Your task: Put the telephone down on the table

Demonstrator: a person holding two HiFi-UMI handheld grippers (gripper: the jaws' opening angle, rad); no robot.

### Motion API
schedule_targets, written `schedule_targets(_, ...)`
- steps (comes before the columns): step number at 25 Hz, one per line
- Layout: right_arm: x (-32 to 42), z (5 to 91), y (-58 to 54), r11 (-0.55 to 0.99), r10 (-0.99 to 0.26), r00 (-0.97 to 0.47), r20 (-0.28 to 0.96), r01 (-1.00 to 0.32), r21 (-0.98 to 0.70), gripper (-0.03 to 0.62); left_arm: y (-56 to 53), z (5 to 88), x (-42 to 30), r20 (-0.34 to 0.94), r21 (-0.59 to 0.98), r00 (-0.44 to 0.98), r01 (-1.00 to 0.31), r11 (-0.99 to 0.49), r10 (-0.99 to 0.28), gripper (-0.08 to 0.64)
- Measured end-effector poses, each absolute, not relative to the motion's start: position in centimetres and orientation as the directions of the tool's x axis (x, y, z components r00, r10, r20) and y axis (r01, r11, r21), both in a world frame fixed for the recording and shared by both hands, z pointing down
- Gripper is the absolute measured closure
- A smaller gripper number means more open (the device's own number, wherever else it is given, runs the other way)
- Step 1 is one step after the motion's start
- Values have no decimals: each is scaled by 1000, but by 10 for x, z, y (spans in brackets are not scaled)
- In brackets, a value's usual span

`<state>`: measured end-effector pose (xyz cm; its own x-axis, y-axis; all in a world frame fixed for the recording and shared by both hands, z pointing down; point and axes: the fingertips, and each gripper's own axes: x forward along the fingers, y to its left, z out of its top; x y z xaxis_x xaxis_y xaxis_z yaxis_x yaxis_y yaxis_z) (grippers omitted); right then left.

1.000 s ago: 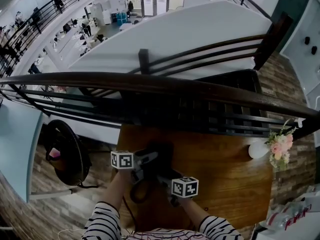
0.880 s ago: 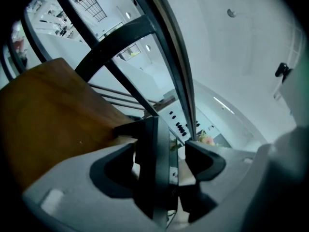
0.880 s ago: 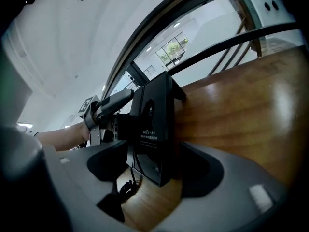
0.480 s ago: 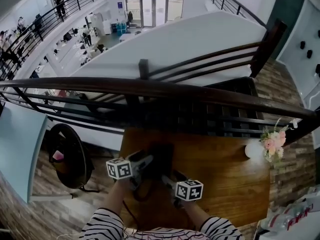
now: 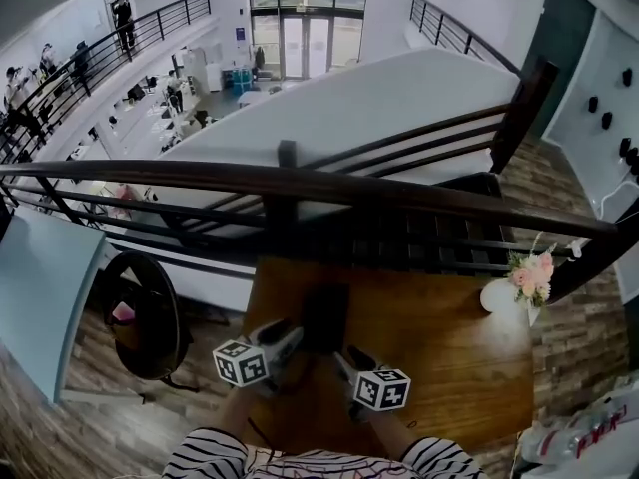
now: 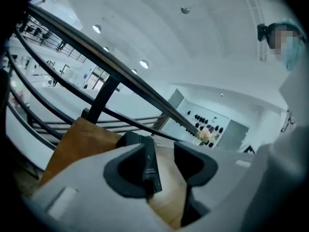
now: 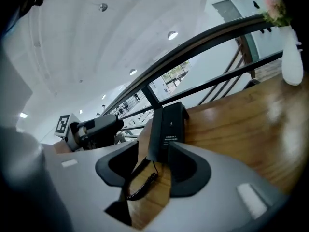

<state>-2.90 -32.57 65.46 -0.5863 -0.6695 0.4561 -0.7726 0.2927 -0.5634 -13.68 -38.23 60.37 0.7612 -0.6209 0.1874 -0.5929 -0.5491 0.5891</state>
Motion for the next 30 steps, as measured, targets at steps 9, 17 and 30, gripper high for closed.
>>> schedule_targets(9,-39,627,-259,268,-728,-545,415,-784,-559,490,-298,573,-157,160,557,751,-604,-570,-640,507)
schedule_targets(17,-46,605,-208,256,-758,-533,375,-772,-581,579,-235,548,-170,154,521,776,-590,-616,-612,555)
schedule_targets(30,-53,590,-144,268,-766,-530,364,-778,-568,592,-164,535,-191,175,481,778,-602,-637,-603,557)
